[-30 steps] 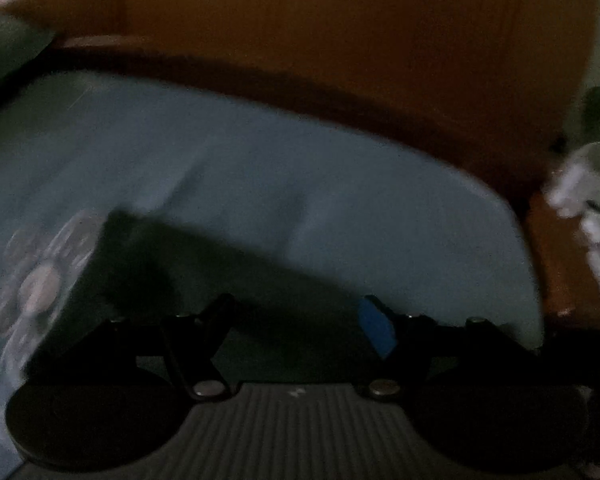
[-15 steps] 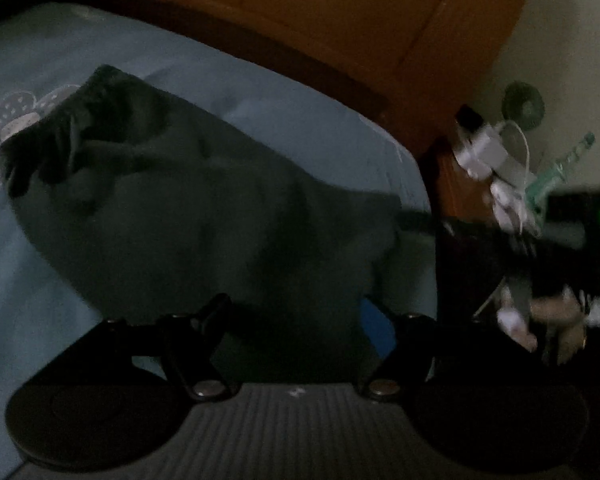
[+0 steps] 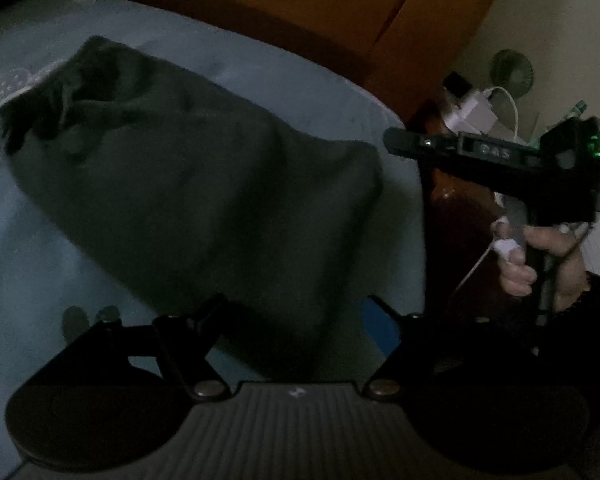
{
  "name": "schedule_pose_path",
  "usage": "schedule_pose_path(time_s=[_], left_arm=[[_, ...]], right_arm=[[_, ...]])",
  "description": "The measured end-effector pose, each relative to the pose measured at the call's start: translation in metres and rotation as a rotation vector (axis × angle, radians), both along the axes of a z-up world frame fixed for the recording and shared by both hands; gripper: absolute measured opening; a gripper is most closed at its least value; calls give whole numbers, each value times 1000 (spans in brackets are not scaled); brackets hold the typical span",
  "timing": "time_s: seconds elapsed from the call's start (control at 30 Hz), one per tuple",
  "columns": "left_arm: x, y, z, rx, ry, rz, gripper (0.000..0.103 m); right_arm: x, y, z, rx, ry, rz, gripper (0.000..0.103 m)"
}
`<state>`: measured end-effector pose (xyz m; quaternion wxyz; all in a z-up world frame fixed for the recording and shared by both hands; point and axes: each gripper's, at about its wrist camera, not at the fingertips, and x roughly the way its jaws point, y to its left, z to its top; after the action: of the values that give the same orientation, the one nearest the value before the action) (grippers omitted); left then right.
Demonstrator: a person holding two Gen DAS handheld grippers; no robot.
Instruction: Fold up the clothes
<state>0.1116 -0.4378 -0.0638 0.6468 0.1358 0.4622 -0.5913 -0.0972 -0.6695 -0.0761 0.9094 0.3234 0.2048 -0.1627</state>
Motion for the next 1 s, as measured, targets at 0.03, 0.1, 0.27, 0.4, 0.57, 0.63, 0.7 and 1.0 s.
schedule_pose_path(time_s=[0.03,0.1,0.27,0.4,0.57,0.63,0.7,1.0], left_arm=[[5,1,7,-17,-14,10,74],[18,0,20,-45,-67,42,75],[63,-20,22,-75,-143,157,75],[95,-37,9,-22,-173,256,72],[118,-62,28,-149,-210,294,74],[125,-78,28,-196,-227,308,74],[131,-96,23,-223,-218,309,74],[152,-150,0,-84,-196,289,74]], right_arm=[[4,6,4,-32,14,26,18],[10,16,6,-65,19,77,24],[33,33,0,-103,63,163,28],[42,43,-13,-115,130,168,30],[32,55,-5,-120,116,165,38],[29,59,-4,-124,110,166,39],[25,63,-3,-116,102,167,39],[-5,71,-2,-70,119,134,40]])
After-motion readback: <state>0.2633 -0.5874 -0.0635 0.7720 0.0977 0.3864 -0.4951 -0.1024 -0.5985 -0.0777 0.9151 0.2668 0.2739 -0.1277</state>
